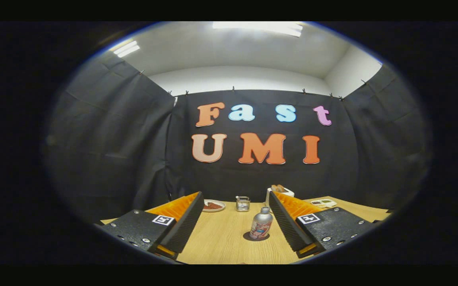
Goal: Take the bottle from table, then pour the juice into the cup, finally place the bottle on the coaster
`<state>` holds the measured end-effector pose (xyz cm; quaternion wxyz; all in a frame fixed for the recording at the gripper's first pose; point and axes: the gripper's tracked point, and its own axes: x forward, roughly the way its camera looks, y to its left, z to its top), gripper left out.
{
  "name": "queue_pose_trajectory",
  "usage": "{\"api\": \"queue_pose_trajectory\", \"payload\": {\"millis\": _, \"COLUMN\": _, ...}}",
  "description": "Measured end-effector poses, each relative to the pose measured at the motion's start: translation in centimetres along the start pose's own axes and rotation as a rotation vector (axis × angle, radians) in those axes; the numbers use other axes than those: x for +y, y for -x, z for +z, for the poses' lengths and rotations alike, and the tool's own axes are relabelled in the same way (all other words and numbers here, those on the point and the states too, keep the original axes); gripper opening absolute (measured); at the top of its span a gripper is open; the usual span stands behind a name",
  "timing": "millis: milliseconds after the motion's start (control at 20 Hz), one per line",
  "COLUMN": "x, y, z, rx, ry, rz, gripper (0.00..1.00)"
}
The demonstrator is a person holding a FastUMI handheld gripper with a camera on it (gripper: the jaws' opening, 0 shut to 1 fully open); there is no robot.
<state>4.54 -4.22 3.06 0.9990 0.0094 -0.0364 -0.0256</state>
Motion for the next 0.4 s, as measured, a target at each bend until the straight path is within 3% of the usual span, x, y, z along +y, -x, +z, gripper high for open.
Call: {"api": "queue_pose_trajectory", "payload": {"millis": 400, "x": 0.60, "y": 0.45, "z": 1.00, "rx": -0.021, "ry": -0.005, "rz": 0.039, "gripper": 0.97}}
